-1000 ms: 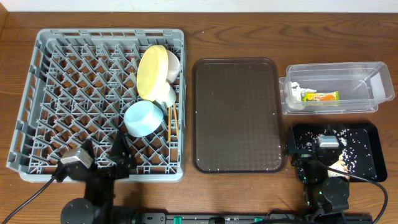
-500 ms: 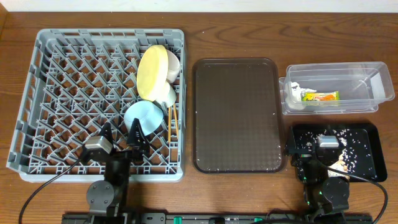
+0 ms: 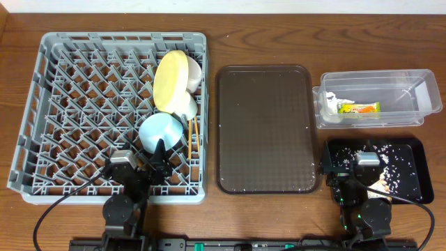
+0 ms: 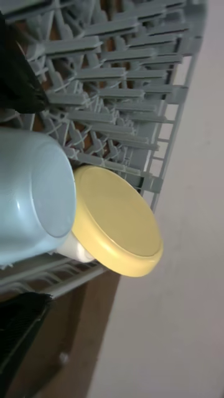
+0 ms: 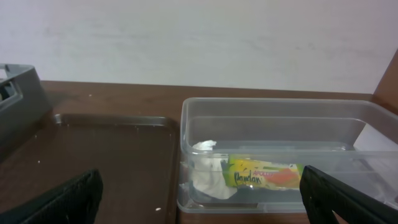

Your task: Sort waste into correct bins and load items into the dishwasher rack

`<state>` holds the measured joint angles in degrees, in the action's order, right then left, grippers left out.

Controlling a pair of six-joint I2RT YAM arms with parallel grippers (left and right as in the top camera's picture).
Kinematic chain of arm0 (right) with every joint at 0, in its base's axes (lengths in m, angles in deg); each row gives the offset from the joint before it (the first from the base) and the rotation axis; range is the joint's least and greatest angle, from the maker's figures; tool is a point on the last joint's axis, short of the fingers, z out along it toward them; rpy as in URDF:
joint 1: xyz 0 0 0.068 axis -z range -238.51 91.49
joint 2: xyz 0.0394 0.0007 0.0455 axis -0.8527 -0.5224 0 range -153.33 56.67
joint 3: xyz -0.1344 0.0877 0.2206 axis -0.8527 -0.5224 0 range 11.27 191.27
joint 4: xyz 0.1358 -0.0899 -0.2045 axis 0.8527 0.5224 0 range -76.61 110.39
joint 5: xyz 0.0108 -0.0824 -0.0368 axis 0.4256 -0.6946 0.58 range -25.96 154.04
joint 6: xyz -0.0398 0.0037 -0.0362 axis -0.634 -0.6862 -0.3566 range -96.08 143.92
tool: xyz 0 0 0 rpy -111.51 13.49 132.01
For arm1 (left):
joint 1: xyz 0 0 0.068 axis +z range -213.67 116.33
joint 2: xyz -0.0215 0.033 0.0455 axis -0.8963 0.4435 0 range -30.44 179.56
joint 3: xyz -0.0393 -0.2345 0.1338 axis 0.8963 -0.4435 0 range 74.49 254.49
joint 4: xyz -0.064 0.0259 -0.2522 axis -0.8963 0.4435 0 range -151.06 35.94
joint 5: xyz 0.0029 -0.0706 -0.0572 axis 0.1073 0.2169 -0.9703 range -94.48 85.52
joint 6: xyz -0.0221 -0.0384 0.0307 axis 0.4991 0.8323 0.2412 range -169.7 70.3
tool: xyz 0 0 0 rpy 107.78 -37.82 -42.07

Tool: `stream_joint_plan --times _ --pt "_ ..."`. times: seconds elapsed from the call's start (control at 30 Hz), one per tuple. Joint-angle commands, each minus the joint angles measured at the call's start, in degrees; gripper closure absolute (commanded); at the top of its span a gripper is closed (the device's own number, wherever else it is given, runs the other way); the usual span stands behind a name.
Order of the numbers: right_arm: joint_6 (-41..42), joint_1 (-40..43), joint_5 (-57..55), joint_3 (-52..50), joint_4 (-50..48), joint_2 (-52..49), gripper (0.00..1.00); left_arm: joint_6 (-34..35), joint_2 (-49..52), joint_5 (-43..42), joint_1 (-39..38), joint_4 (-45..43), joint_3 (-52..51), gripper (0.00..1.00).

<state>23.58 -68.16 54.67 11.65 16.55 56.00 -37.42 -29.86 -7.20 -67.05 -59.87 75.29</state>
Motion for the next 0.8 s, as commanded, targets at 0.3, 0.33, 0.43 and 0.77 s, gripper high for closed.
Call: stream_joint_plan --times 0.3,0.33,0.43,0.77 --pt "-0.57 0.68 0.42 -0.09 0.26 0.35 0.01 -11.19 -0.50 -1.29 1.07 2.60 -0.57 0.07" --pt "-0.57 0.68 0.42 -0.09 0.26 0.35 0.01 -11.19 -0.50 -1.27 1.07 2.58 -0.57 0.07" --pt "-0.57 0.68 0.42 -0.09 0.26 0.35 0.01 -11.19 -0.50 -1.27 1.07 2.58 -0.57 0.07" --pt "-0.57 0.68 0.39 -0.09 0.24 0.35 0.01 -11.19 -0.48 -1.16 1.05 2.60 -0.57 0.07"
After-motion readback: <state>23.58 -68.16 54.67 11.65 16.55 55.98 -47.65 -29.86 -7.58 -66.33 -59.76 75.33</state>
